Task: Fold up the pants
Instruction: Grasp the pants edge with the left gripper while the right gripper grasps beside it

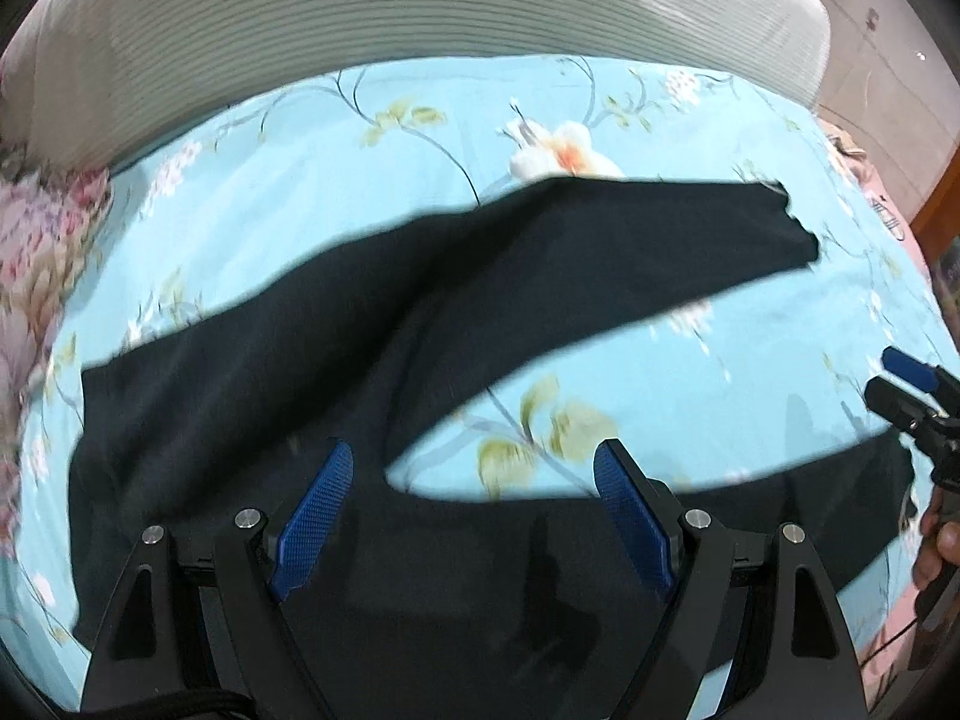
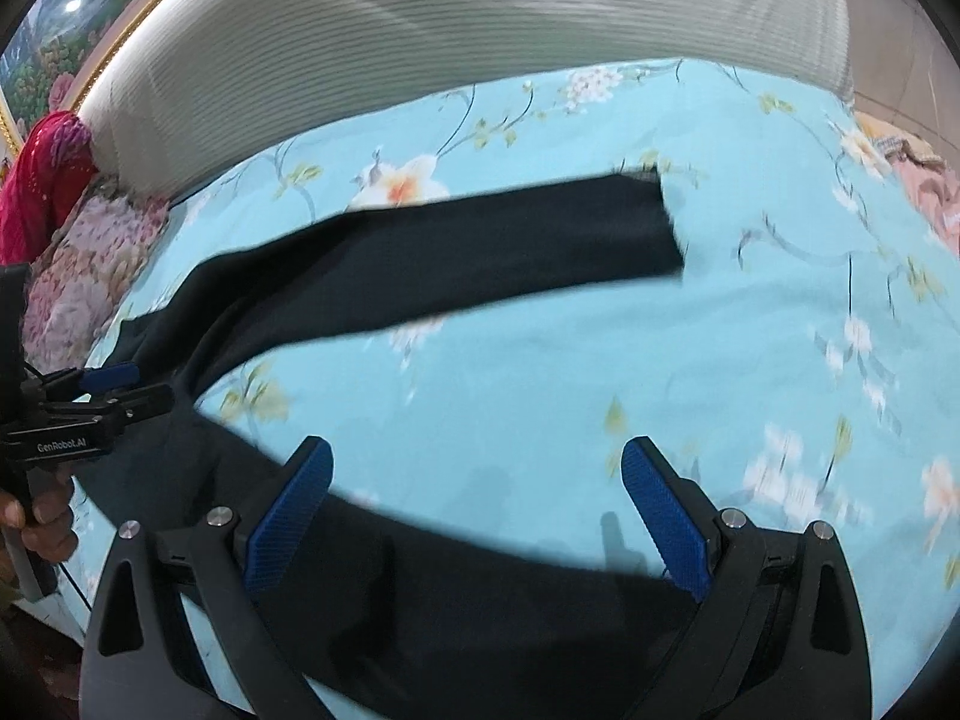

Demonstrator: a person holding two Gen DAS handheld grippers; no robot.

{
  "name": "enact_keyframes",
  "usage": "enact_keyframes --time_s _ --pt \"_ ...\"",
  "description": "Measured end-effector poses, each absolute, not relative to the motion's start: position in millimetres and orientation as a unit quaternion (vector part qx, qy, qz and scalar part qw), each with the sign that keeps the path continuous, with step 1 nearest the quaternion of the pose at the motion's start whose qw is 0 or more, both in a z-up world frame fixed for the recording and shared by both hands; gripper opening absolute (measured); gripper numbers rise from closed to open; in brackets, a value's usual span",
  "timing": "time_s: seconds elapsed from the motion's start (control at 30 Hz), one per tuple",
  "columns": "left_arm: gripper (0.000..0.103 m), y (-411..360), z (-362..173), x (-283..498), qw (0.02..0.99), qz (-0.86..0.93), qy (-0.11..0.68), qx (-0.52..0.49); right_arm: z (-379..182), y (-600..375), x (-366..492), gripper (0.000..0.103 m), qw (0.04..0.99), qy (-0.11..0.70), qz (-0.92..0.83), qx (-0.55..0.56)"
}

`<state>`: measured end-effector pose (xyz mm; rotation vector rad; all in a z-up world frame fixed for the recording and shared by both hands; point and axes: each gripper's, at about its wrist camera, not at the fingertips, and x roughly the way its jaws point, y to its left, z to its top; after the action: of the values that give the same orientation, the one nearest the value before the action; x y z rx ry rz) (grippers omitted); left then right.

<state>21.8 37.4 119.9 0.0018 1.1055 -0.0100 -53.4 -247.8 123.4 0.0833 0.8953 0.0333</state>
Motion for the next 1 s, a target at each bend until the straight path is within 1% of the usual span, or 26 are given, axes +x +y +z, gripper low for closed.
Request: enact_keyframes --time_s 0.17,0.4,0.57,0.67,0.83,0.9,0.97,1.0 --pt "0.083 36.1 124.9 66.5 0.856 -0.003 0.517 0.014 135.1 -269.9 -13.1 0.097 0.903 0.427 0.011 0.043" --pt "0.084 24.2 114.9 129.9 0.846 -0.007 0.532 0.029 142.8 -300.8 41.9 0.097 0.902 0.430 -0.001 0.043" --pt "0.084 14.8 94.2 165.1 0.830 -0.024 0.555 0.046 142.0 -329.3 82.8 0.097 0.898 0.437 -0.011 0.046" --pt "0.084 8.7 78.1 183.5 0.818 -0.023 0.570 0.066 134.3 -342.4 107.3 0.097 0.891 0.451 -0.008 0.049" --pt "0.084 13.5 60.4 206.6 0.805 -0.017 0.590 0.066 116.3 -356.4 137.2 0.097 0.880 0.473 0.006 0.053" --pt "0.082 15.6 53.8 212.1 0.797 -0.016 0.600 0.066 109.5 -358.8 143.8 0.090 0.876 0.479 0.015 0.055" --pt "0.077 17.6 46.3 214.9 0.787 -0.023 0.613 0.065 104.8 -360.3 148.0 0.072 0.874 0.482 0.019 0.051" --pt "0.071 17.9 44.5 215.7 0.785 -0.028 0.616 0.063 104.6 -360.7 148.5 0.067 0.876 0.480 0.019 0.048"
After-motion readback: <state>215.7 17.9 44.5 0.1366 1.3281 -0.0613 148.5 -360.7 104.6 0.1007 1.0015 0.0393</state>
